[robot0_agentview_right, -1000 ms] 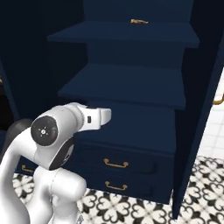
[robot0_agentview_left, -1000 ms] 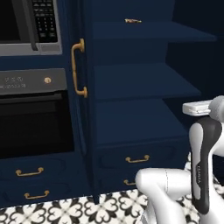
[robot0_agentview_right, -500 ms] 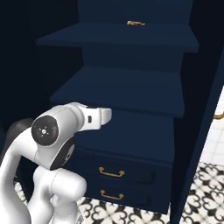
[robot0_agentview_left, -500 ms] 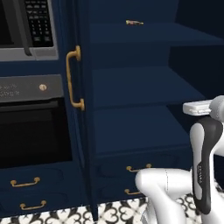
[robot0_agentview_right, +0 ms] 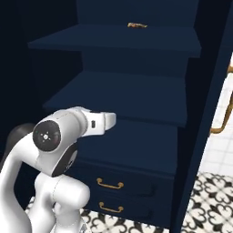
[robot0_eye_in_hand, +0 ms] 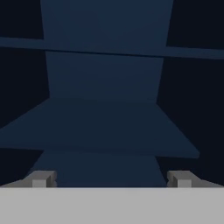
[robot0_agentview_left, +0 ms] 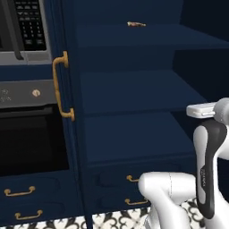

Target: Pick the honey bottle and place it on the digital scale for weighing, and close the cabinet.

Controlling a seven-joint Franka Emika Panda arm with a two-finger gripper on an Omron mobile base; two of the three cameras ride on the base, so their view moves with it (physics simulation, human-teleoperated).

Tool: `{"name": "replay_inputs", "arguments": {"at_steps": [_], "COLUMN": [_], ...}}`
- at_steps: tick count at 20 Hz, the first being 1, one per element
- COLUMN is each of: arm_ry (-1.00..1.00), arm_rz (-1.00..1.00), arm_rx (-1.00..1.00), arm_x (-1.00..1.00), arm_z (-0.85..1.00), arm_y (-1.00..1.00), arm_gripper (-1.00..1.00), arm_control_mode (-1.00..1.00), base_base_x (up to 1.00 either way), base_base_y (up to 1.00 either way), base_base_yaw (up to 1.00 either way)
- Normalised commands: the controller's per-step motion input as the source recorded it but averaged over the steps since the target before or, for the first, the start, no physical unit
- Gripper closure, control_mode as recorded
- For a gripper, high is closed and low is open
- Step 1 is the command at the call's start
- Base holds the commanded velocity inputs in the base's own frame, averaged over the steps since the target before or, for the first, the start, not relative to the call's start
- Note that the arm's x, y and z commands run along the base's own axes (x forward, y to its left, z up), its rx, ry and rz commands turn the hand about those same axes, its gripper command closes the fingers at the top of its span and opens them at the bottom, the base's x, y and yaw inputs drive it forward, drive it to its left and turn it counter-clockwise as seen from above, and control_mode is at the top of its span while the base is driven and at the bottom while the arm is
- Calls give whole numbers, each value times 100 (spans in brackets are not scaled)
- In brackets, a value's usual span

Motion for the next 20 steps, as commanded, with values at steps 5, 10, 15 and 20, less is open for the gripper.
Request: {"name": "replay_inputs", "arguments": {"at_steps": [5,10,15,20], "arm_ry": [0,0,0,0], "arm_rz": [0,0,0,0], "arm_rx": [0,0,0,0], "arm_x": [0,0,0,0], "arm_z": [0,0,0,0], "arm_y": [0,0,0,0], "arm_gripper": [-100,-100,-100,-100], "arm_control_mode": [100,100,100,100], "base_base_x": [-6,-18,-24,-25], "base_base_y": [1,-4,-41,-21], "base_base_yaw": [5,1,0,0]}}
